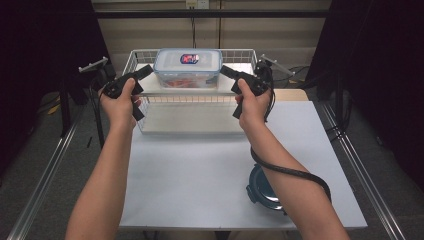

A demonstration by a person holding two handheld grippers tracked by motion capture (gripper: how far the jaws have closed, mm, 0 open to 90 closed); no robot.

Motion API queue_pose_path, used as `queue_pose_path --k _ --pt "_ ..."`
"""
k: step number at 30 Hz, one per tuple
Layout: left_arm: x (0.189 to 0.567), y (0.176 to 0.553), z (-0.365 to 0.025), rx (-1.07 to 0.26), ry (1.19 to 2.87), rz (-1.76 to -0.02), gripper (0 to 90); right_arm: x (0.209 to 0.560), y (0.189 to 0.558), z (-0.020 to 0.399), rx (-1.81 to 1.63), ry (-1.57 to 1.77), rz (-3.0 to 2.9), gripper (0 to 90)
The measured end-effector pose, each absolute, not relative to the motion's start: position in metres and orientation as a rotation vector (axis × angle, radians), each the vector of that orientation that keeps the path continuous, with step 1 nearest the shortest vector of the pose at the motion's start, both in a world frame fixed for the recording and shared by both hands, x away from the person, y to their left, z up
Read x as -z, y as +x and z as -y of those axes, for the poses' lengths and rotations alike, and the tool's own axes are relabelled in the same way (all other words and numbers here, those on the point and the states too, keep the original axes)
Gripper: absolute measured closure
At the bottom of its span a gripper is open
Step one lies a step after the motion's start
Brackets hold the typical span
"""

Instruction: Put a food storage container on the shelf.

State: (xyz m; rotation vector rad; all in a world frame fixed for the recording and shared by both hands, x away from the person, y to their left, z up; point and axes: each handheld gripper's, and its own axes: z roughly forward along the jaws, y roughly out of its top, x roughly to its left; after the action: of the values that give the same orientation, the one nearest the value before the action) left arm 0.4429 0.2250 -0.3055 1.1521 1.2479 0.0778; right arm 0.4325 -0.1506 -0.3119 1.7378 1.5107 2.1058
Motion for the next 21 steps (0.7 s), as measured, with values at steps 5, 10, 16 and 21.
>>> queue_pose_path --k 5,10,16,21 --pt "0.317 0.437 -0.219 -0.046 1.192 -1.249 84.7 0.320 0.425 0.144 -2.081 1.735 -1.582 90.0" --pt "0.322 0.440 -0.212 -0.033 1.217 -1.251 87.9 0.332 0.424 0.135 -2.085 1.740 -1.650 90.0" --pt "0.327 0.445 -0.204 -0.010 1.224 -1.242 88.5 0.336 0.433 0.131 -2.079 1.752 -1.643 90.0" --pt "0.331 0.448 -0.199 -0.009 1.233 -1.239 88.5 0.333 0.437 0.135 -2.075 1.742 -1.631 90.0"
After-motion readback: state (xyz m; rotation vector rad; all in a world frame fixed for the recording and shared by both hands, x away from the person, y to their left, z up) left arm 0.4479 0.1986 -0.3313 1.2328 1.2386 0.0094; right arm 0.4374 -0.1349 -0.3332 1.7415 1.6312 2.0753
